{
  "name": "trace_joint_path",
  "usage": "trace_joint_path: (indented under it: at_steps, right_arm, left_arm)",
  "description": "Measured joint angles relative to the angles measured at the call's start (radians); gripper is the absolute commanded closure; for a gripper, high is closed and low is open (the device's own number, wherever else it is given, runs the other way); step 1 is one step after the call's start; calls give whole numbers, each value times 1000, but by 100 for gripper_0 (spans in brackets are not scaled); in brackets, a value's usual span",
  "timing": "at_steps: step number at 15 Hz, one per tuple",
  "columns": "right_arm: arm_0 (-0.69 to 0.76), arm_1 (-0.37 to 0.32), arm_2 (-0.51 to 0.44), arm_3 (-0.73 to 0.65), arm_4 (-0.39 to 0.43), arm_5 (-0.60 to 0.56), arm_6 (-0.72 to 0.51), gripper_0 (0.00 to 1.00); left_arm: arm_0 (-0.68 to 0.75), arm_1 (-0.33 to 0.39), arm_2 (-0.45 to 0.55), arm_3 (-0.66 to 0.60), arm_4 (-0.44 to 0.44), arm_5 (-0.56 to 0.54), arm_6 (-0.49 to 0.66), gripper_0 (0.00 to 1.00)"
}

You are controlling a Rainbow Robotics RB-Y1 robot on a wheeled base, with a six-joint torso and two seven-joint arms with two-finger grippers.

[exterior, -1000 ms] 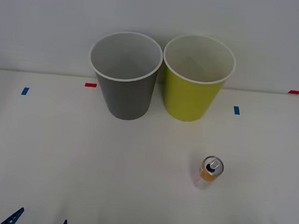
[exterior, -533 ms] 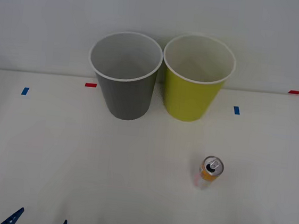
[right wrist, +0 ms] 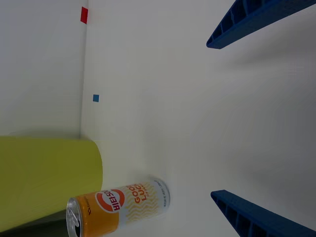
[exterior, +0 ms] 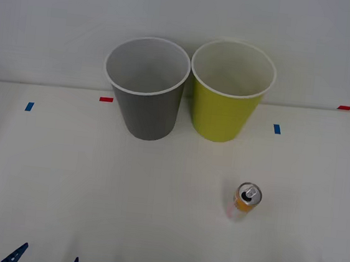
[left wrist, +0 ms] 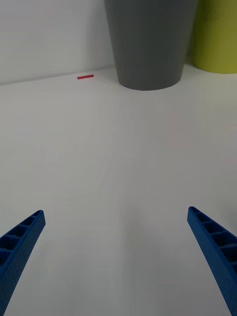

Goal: Put cans in the gray bin and PET bottles in the light green bin.

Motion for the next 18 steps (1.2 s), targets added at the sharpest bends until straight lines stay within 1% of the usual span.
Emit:
trace_joint_path:
  at_steps: [18]
  right_arm:
    - [0, 0, 0, 0, 0, 0, 0, 0]
  left_arm:
    - [0, 0, 0, 0, 0, 0, 0, 0]
